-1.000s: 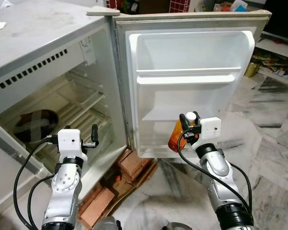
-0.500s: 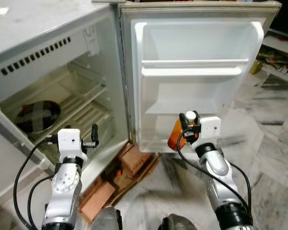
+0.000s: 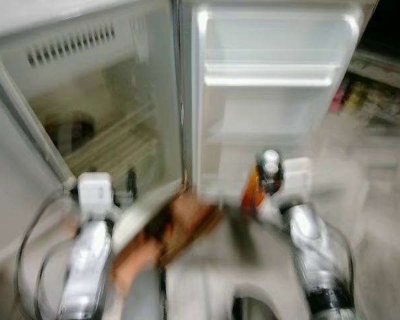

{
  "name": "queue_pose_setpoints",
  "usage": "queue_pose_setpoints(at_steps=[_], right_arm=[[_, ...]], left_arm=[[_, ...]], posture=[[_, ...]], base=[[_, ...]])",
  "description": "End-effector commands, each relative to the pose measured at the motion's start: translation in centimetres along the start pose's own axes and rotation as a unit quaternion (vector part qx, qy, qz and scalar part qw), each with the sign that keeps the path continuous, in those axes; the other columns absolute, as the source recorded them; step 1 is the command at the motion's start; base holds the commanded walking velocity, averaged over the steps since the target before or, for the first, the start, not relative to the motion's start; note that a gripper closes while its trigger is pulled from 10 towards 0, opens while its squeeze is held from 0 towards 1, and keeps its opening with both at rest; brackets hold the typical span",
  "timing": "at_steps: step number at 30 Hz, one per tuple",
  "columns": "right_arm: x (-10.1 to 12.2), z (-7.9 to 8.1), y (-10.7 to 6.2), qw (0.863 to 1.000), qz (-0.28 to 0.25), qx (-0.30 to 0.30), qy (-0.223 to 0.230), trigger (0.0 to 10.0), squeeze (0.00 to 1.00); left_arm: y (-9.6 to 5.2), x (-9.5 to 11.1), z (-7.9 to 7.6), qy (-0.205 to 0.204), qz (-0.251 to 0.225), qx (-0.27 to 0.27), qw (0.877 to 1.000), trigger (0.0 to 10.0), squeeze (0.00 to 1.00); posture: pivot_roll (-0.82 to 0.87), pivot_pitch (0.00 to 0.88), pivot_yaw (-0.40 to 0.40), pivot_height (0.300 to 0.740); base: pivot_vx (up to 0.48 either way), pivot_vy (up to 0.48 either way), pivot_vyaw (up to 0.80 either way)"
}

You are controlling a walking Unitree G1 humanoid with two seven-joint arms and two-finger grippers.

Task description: Restocking fridge

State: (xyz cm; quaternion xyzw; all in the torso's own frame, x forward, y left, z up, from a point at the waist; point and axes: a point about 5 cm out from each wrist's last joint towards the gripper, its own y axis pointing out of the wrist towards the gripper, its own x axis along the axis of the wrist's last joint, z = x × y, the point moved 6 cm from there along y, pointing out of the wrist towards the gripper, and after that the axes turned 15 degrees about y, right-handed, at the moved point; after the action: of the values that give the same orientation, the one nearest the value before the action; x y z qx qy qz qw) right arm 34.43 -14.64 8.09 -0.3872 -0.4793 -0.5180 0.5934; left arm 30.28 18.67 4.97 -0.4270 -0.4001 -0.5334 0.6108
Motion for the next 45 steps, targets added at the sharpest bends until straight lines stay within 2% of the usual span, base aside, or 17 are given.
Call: queue_pose_setpoints(at_steps=[1, 11, 45], right_arm=[[0.9, 0.6, 0.4, 1.000, -0.017, 0.008, 0.000, 10.0, 0.00], [1.2, 0.5, 0.4, 1.000, -0.020, 0.008, -0.007, 10.0, 0.00], [1.4, 0.7, 0.5, 1.000, -0.019, 0.016, -0.017, 10.0, 0.00]], left_arm=[[0.6, 1.0, 0.4, 0.008, -0.014, 0.003, 1.000, 10.0, 0.00], [0.4, 1.3, 0.0, 0.003, -0.020, -0.010, 1.000, 10.0, 0.00], [0.3, 1.4, -0.9, -0.007, -0.022, -0.025, 0.999, 10.0, 0.00]], posture=[[-0.01, 0.000, 0.016, 0.667], [-0.02, 0.000, 0.015, 0.667], [-0.02, 0.000, 0.005, 0.667]], base=[[0.000, 0.000, 0.00], [0.000, 0.000, 0.00], [0.294, 0.000, 0.00]])
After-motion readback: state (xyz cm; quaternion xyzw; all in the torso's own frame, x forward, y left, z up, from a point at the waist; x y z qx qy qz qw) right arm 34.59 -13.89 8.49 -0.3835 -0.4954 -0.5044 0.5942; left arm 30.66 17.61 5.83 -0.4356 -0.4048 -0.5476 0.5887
